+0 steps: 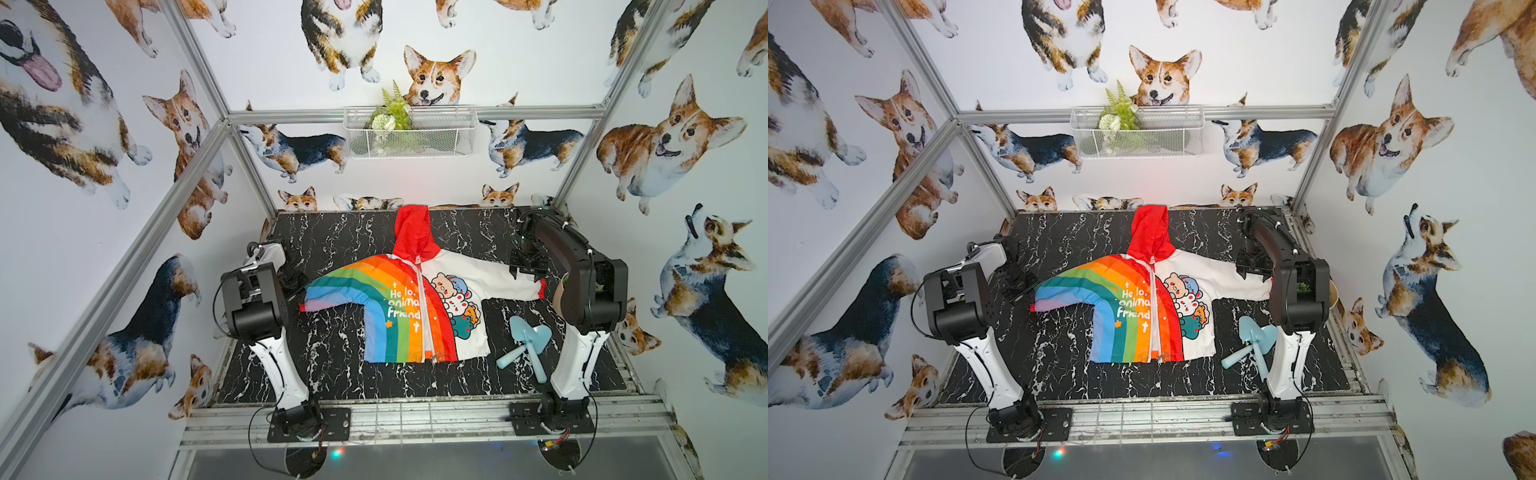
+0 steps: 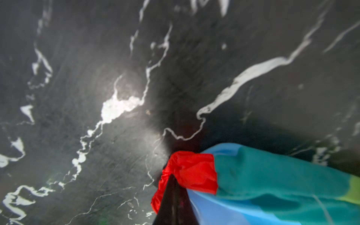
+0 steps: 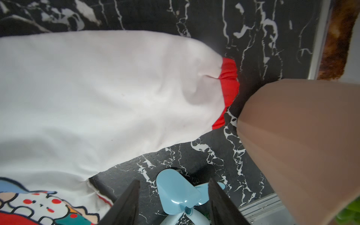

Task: Unzip the jacket
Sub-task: Smooth out the jacket at the center of the board.

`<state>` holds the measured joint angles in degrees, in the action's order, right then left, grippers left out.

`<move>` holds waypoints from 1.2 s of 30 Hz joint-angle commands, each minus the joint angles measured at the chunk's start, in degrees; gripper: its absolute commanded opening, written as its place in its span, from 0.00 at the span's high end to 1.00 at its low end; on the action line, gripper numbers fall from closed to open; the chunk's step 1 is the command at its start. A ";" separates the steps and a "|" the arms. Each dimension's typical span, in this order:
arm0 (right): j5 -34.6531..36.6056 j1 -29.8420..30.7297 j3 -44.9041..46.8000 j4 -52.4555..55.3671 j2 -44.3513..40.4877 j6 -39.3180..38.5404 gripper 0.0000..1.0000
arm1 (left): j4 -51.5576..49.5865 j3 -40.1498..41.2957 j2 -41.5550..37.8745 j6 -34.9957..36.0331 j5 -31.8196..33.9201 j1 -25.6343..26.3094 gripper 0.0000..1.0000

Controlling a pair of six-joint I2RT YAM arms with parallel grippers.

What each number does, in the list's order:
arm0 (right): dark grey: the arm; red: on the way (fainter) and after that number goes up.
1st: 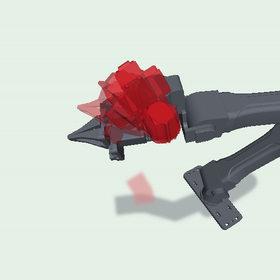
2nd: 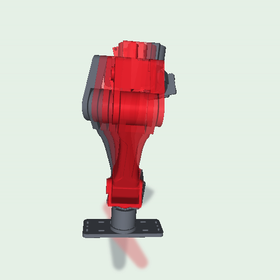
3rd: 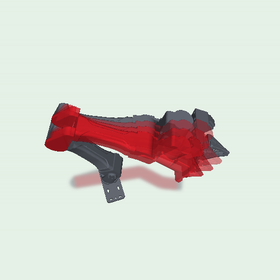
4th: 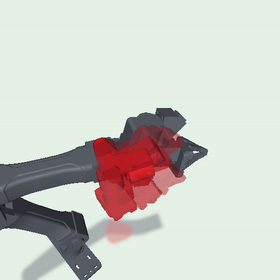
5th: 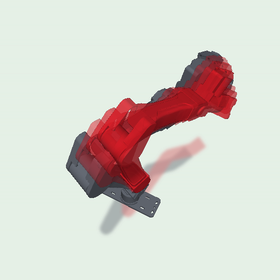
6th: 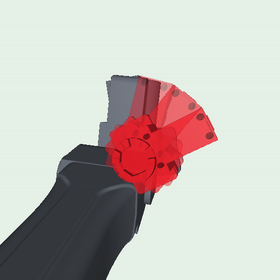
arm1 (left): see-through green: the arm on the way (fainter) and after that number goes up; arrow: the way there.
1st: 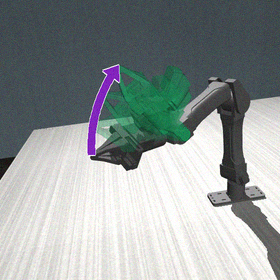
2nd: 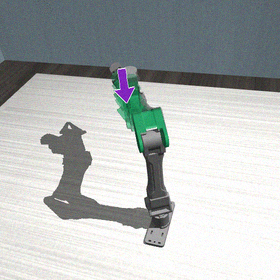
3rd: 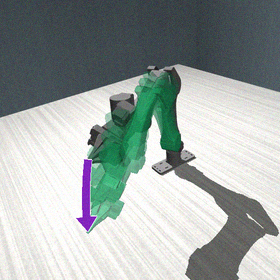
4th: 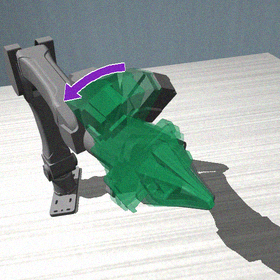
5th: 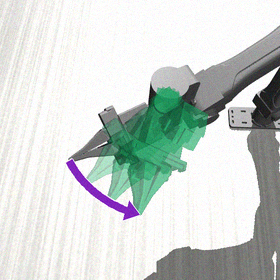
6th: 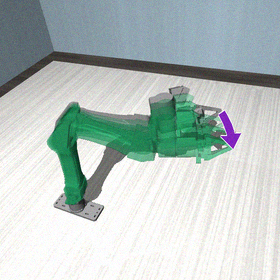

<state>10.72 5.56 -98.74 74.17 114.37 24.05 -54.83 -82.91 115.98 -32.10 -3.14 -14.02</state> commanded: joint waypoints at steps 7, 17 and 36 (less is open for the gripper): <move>3.63 -1.96 -5.85 4.21 5.60 -1.48 0.41 | -3.70 -5.92 1.48 -0.51 2.57 -3.64 1.00; 5.35 -2.02 -9.48 7.27 10.37 -1.50 0.41 | -5.20 -7.69 2.36 -0.17 4.01 -5.47 1.00; 0.20 -4.56 -9.43 5.82 16.53 -3.66 0.50 | -6.52 -9.59 3.17 0.71 4.42 -5.82 1.00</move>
<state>12.38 1.34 -107.42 79.66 129.86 21.12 -59.86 -91.92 119.26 -31.90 0.32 -19.73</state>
